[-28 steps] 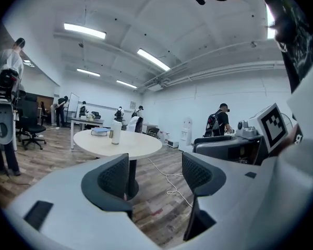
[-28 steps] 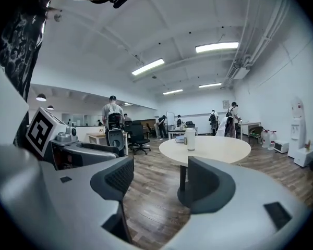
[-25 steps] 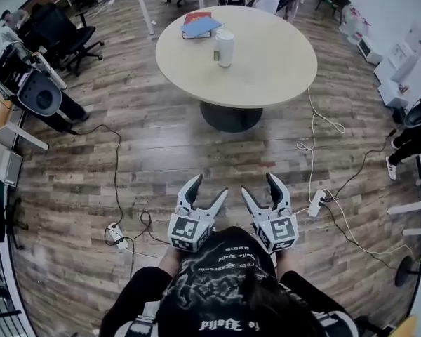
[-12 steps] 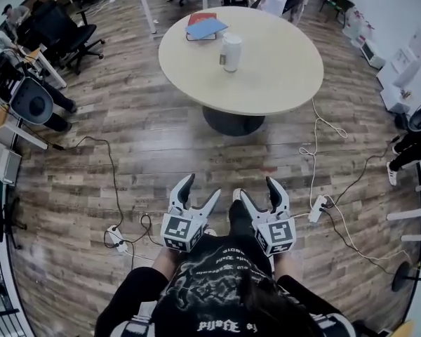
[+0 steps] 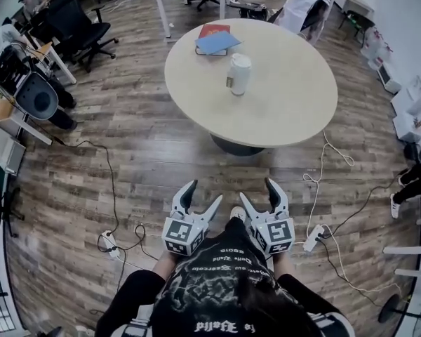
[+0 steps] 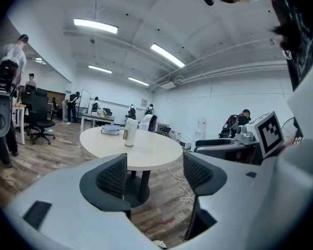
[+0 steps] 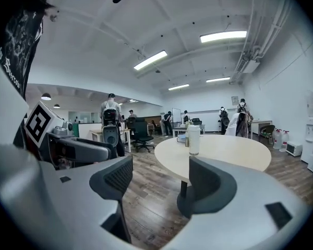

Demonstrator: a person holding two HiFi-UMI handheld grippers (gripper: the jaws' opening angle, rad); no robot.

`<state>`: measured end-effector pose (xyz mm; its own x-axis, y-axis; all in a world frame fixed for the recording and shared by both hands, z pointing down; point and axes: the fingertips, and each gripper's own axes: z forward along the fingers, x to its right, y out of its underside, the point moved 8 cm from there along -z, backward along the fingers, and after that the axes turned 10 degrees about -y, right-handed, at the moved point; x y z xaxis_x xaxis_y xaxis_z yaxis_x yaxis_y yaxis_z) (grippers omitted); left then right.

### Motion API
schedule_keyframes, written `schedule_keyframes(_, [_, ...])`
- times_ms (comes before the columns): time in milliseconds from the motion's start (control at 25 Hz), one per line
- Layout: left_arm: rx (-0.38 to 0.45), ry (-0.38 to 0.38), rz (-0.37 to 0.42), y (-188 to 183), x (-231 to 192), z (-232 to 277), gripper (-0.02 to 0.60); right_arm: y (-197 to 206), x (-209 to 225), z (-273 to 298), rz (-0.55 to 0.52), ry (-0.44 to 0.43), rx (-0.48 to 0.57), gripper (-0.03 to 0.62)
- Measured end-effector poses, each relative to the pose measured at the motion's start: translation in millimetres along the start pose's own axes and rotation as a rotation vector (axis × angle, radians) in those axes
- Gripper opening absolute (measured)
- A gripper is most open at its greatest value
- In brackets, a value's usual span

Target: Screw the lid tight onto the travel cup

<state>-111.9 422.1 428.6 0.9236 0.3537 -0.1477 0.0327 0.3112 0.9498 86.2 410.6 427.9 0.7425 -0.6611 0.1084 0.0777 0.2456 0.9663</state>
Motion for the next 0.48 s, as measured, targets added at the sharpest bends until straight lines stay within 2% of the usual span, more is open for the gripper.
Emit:
schedule_keyframes(200, [-0.006,-0.035,-0.023,-16.4,6.4,66.6,0.339,-16.2,69.4,37.9,-0.015,-0.062,-0.017,0.325])
schedule_keyframes(480, [-0.026,-0.097,-0.048,-30.5,14.9,141.9,0.339,-27.5,145.0,70.2,-0.016,-0.117,-0.048,0.325])
